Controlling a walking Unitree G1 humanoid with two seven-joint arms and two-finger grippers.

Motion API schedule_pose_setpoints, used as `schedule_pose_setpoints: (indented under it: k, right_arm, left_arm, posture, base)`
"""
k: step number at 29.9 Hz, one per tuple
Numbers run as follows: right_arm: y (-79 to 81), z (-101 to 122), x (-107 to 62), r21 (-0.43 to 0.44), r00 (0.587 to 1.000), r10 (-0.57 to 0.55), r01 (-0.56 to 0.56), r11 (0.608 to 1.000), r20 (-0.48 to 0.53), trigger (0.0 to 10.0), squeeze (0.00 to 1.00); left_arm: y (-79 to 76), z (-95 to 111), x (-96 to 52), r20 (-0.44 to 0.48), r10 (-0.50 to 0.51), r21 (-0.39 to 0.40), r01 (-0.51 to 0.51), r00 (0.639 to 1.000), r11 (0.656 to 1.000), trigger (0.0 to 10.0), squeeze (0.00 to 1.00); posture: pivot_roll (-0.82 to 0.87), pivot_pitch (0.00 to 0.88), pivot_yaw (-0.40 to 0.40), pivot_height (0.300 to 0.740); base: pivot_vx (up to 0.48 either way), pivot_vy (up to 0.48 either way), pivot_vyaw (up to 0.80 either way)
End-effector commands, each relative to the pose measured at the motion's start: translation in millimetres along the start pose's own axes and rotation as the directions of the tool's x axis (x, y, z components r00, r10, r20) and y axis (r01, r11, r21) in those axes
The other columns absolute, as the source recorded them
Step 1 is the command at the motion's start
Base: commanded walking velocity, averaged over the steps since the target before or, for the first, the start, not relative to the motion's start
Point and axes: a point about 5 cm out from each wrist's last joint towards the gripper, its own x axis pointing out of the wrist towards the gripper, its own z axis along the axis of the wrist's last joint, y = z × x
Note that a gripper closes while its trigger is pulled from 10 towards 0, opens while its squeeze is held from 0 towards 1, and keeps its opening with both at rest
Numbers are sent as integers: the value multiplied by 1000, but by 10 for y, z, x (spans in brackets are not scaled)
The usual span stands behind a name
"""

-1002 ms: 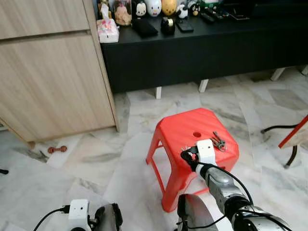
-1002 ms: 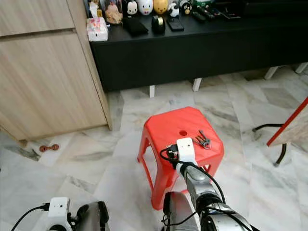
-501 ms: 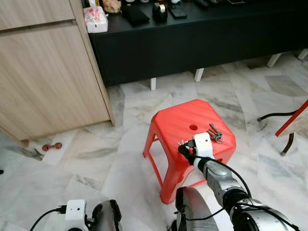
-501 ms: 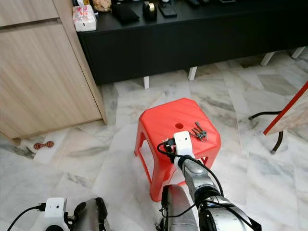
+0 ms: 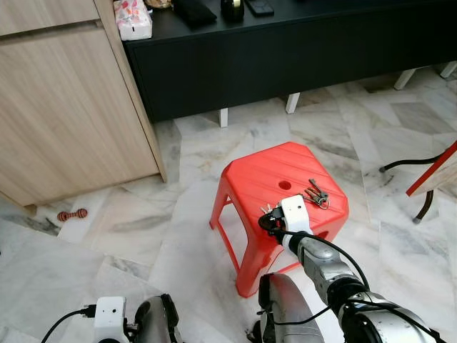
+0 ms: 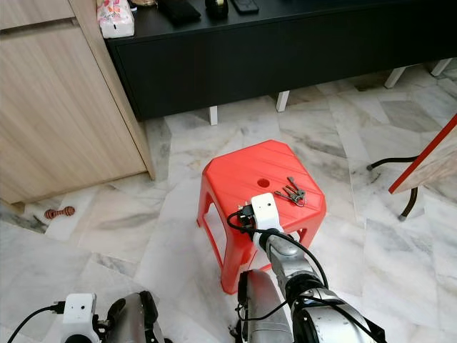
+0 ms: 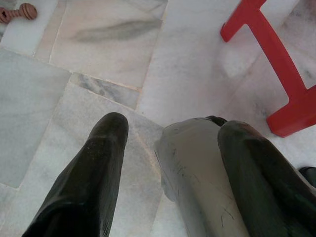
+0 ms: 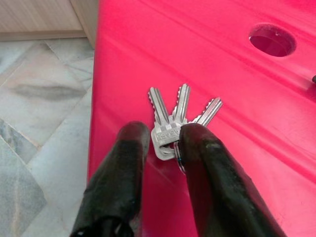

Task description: Hang keys on a hook

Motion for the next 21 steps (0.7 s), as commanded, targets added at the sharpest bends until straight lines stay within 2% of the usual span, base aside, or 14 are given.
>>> schedule_pose_setpoints:
  k: [1, 14, 21]
  right_arm:
    - [-6, -54, -10, 9, 1000, 1, 0, 1000, -28, 0, 0]
    - [-37, -72, -23, 5, 999, -6, 6, 1000, -34, 0, 0]
    - [-44, -12, -13, 10, 1000, -15, 15, 1000, -4, 0, 0]
  left_arm:
    - [-262, -806, -494, -354, -90, -55, 76, 931, 996, 10000, 0]
    - [-270, -801, -485, -357, -94, -59, 78, 929, 995, 10000, 0]
    - [-274, -772, -442, -355, -94, -59, 78, 930, 995, 10000, 0]
  posture:
    - [131, 274, -95, 572]
    - [131, 270, -96, 572]
    - [128, 256, -95, 572]
  base:
    - [0, 0, 0]
    - [0, 0, 0]
    - [0, 0, 0]
